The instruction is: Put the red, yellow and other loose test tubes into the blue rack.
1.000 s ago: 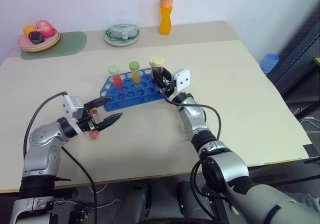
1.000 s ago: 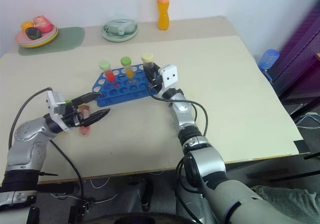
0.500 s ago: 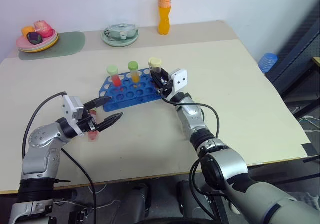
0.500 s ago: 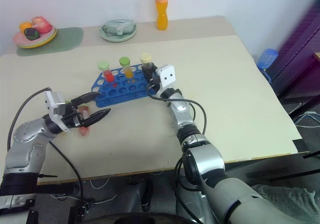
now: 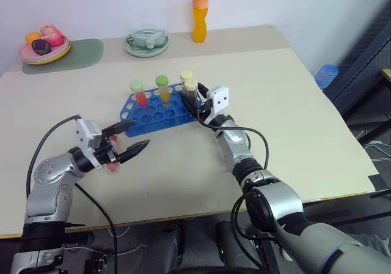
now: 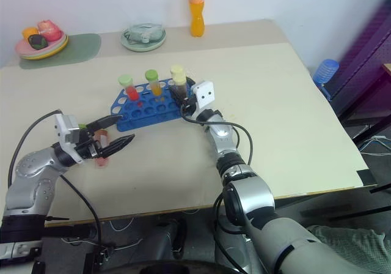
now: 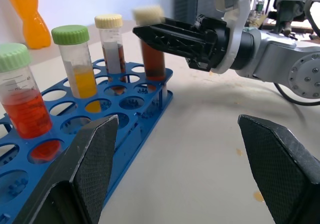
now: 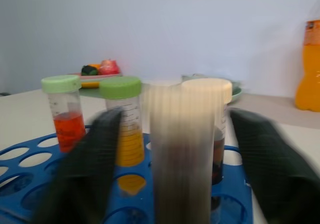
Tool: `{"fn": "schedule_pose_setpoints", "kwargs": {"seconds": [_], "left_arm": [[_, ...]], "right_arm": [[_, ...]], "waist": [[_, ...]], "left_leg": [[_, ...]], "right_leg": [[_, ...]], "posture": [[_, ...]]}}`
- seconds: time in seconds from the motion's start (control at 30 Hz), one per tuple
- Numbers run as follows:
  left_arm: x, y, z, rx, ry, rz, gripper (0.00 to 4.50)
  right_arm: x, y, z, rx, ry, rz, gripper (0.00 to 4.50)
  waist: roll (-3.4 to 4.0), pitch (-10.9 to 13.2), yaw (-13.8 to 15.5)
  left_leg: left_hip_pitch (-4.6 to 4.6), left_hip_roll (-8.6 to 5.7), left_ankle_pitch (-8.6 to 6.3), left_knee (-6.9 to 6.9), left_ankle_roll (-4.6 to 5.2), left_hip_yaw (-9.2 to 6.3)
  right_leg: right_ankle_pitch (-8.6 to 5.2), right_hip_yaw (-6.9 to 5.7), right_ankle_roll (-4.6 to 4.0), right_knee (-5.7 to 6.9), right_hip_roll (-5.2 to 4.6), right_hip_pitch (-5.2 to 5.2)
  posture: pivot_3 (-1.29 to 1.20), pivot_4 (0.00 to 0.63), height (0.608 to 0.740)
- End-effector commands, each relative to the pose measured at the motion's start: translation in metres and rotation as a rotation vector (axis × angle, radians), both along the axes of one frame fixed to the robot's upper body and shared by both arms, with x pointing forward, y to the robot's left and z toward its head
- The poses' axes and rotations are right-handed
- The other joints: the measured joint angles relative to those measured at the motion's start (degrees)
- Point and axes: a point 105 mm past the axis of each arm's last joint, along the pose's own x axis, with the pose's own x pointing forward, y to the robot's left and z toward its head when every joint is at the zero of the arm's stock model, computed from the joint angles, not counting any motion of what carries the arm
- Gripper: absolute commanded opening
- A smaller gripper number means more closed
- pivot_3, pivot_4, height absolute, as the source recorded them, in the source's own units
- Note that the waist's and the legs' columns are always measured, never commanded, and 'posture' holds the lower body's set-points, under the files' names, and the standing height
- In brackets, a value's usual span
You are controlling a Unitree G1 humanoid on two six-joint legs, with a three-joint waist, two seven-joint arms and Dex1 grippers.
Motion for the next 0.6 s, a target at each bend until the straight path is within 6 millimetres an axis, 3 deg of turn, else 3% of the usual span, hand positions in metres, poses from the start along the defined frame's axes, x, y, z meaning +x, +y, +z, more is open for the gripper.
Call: {"fn": "schedule_pose_setpoints", "kwargs": {"seconds": [0.03, 0.13, 0.37, 0.47, 0.6], "left_arm": [[-0.001, 0.0, 0.018, -0.017, -0.067, 0.014, 3.93], [0.001, -0.004, 0.025, -0.049, -0.077, 0.025, 3.93], [0.008, -0.006, 0.071, -0.29, -0.07, 0.127, 3.93], [0.003, -0.006, 0.091, -0.342, -0.058, 0.141, 3.93], [-0.004, -0.006, 0.107, -0.39, -0.013, 0.231, 3.93]], "right_arm": [[0.001, 0.001, 0.015, -0.001, -0.062, -0.008, 4.1], [0.001, -0.002, 0.016, -0.01, -0.071, -0.018, 4.1], [-0.001, -0.027, 0.019, -0.077, -0.139, -0.031, 4.1], [-0.011, -0.037, 0.011, -0.132, -0.156, 0.022, 4.1], [-0.034, -0.07, 0.001, -0.204, -0.143, 0.072, 4.1]], "waist": [[0.0, 0.0, 0.01], [0.0, 0.0, -0.01], [-0.01, 0.0, 0.07], [-0.02, -0.01, 0.16], [-0.02, -0.01, 0.88]], "left_leg": [[0.0, 0.0, 0.01, 0.0, -0.01, 0.0], [0.0, 0.0, 0.01, 0.0, -0.01, 0.0], [0.0, 0.01, 0.01, 0.03, -0.02, -0.01], [0.0, 0.01, 0.0, 0.06, -0.01, -0.02], [0.0, 0.01, -0.01, 0.13, 0.01, -0.01]], "right_leg": [[0.0, 0.0, 0.0, 0.0, 0.0, 0.0], [0.0, 0.0, 0.0, 0.0, 0.0, 0.0], [0.0, 0.0, 0.0, -0.01, 0.0, 0.02], [0.0, 0.0, 0.0, -0.01, 0.0, 0.05], [0.0, 0.0, 0.0, -0.02, 0.0, 0.1]], "posture": [[0.0, 0.15, 0.74], [0.0, 0.15, 0.74], [0.0, 0.15, 0.74], [0.0, 0.15, 0.74], [0.0, 0.15, 0.74]]}}
